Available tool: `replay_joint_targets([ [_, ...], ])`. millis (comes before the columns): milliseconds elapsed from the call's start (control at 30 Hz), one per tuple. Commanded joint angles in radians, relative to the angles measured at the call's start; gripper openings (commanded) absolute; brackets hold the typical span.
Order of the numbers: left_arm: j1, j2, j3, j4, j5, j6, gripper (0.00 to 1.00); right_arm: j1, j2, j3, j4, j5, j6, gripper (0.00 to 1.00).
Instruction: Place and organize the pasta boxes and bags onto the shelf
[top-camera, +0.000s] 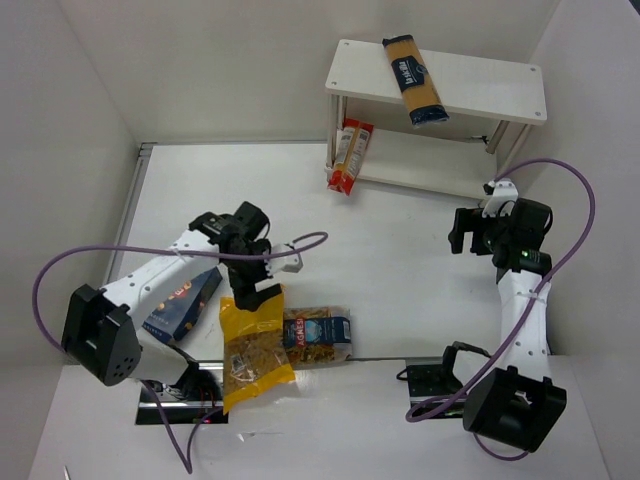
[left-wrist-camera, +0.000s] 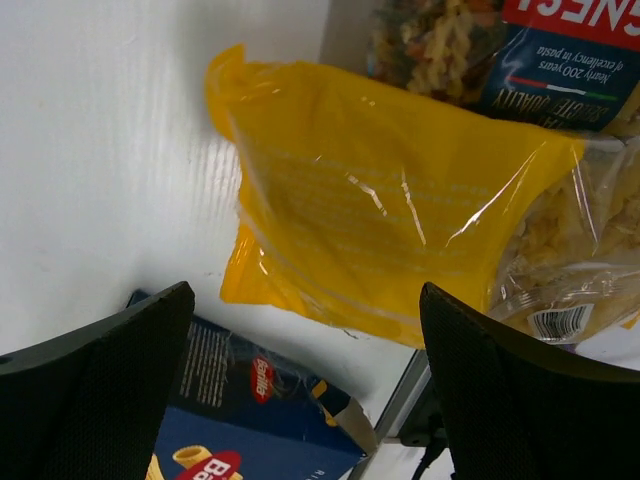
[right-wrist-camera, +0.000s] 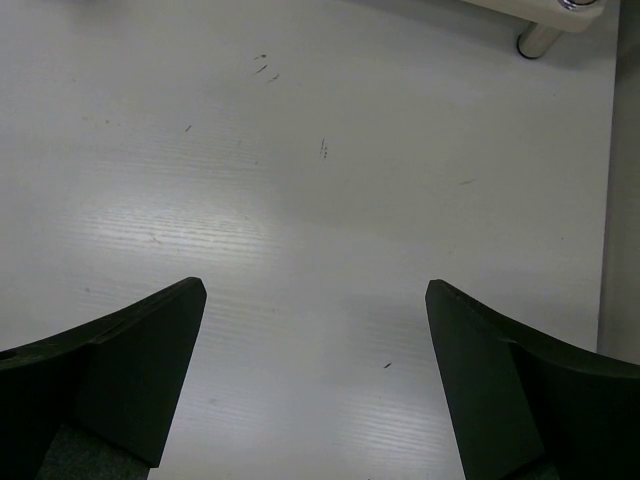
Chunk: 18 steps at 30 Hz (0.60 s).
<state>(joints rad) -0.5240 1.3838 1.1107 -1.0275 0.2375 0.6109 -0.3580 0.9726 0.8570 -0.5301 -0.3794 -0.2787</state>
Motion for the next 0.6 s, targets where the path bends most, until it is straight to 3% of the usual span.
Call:
replay_joint_targets([
  [0, -0.053, 0.03, -0.017, 0.026, -0.03, 0.043, 0.99, -0.031, -0.011, -0.003, 0.05, -0.019, -0.01, 0.99],
  [400, -0.105, 0.204, -0.037, 0.106, 0.12, 0.087, 0.99, -0.082, -0.02, -0.003, 0.041, -0.05, -0.028, 0.99],
  [433, -0.105, 0.214, -0.037, 0.115, 0.131, 0.087, 0.96, -0.082, -0.02, -0.003, 0.041, -0.05, -0.028, 0.99],
  [567, -0.105, 0.274, -0.028, 0.139, 0.174, 0.096, 0.51, -0.082, -0.02, -0.003, 0.041, -0.05, -0.028, 0.99],
])
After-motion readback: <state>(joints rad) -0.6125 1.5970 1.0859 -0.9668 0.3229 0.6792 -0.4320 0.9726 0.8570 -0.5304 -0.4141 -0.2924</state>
